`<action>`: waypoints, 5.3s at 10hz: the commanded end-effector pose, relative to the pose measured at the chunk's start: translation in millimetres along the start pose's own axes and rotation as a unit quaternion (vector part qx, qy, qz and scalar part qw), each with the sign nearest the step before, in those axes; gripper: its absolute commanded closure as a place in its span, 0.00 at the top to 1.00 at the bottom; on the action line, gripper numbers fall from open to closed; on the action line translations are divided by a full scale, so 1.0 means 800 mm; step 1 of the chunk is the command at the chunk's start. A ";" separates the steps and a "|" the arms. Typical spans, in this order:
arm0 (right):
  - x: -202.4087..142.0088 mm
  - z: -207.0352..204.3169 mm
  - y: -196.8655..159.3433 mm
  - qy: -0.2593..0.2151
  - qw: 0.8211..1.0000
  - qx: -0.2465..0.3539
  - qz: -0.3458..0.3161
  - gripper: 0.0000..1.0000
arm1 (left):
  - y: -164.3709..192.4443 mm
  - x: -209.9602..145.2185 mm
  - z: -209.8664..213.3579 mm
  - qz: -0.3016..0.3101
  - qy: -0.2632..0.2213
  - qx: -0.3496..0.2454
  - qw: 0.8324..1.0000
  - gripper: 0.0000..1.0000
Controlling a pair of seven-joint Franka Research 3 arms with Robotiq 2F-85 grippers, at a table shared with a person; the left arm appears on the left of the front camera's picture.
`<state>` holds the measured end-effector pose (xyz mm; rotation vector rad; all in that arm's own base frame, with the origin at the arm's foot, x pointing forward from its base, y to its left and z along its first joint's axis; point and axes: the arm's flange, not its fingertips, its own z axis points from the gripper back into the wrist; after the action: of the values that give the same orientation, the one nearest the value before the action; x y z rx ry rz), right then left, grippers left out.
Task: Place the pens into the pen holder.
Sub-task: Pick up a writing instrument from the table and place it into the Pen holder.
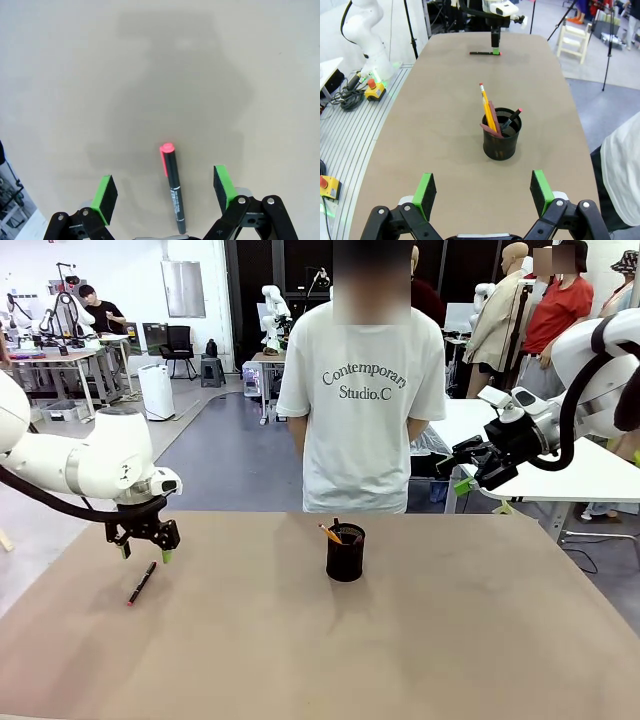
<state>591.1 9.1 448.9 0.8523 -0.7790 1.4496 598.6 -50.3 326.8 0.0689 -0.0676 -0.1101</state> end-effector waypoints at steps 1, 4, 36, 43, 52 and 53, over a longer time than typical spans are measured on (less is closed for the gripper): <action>0.005 0.000 0.000 -0.003 1.000 -0.001 -0.001 1.00 | 0.007 0.000 -0.001 0.014 0.010 -0.009 1.000 1.00; 0.005 0.000 0.000 -0.003 1.000 -0.001 -0.001 1.00 | 0.008 -0.011 -0.008 -0.007 -0.001 -0.029 1.000 1.00; 0.005 0.000 0.000 -0.003 1.000 -0.001 -0.001 1.00 | -0.060 -0.009 0.148 -0.441 -0.369 -0.453 0.682 0.00; 0.005 0.000 0.000 -0.003 1.000 -0.001 -0.001 1.00 | -0.070 -0.006 0.161 -0.446 -0.397 -0.441 0.670 0.00; 0.005 0.000 0.000 -0.003 1.000 -0.001 -0.001 1.00 | -0.170 0.014 0.136 -0.541 -0.386 -0.538 0.519 0.00; 0.005 0.000 0.000 -0.003 1.000 -0.001 -0.001 1.00 | -0.190 0.019 0.133 -0.559 -0.389 -0.543 0.492 0.00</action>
<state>591.1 9.2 448.8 0.8525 -0.7789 1.4497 578.3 -205.3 423.5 -1.2520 -0.8609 -1.4442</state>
